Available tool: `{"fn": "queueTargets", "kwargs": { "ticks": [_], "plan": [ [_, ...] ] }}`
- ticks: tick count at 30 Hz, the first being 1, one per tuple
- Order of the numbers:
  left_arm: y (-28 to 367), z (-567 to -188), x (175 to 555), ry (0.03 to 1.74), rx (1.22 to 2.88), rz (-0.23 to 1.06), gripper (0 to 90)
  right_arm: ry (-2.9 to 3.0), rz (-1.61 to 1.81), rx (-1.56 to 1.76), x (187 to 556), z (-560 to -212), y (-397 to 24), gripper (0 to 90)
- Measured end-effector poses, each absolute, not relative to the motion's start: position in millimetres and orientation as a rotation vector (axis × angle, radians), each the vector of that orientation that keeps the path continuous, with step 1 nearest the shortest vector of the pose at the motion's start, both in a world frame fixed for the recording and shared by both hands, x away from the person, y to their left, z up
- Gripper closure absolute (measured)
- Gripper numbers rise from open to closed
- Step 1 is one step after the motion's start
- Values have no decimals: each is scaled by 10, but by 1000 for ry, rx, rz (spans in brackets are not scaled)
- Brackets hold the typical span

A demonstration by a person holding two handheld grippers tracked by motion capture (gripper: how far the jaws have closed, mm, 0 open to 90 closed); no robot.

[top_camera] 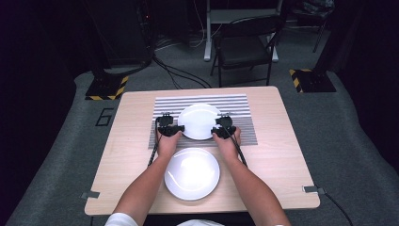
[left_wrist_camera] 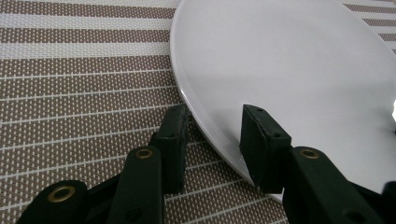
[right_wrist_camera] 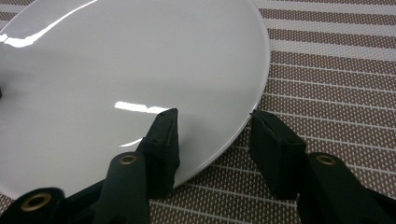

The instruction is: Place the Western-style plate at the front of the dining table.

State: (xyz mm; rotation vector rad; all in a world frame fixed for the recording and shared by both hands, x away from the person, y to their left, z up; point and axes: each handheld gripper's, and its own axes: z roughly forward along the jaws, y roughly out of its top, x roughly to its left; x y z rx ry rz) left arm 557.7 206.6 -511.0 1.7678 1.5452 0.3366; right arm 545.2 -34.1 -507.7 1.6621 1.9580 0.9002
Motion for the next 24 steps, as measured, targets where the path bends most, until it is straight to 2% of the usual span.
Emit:
{"fn": "queueTargets", "kwargs": {
  "ticks": [10,15,19,24],
  "plan": [
    [2137,-5043,5539,1537,1736,293,559,1971,927,1682,5430,-5055,-380,498],
    [2157,-4981,5511,1518,1734,305,539,1965,933,1674,5386,-5028,-400,494],
    [2202,-4920,5487,1503,1755,351,484,1972,934,1646,5362,-5003,-436,491],
    [2293,-4856,5462,1493,1749,363,473,1966,964,1630,5311,-4953,-504,474]
  ]
}}
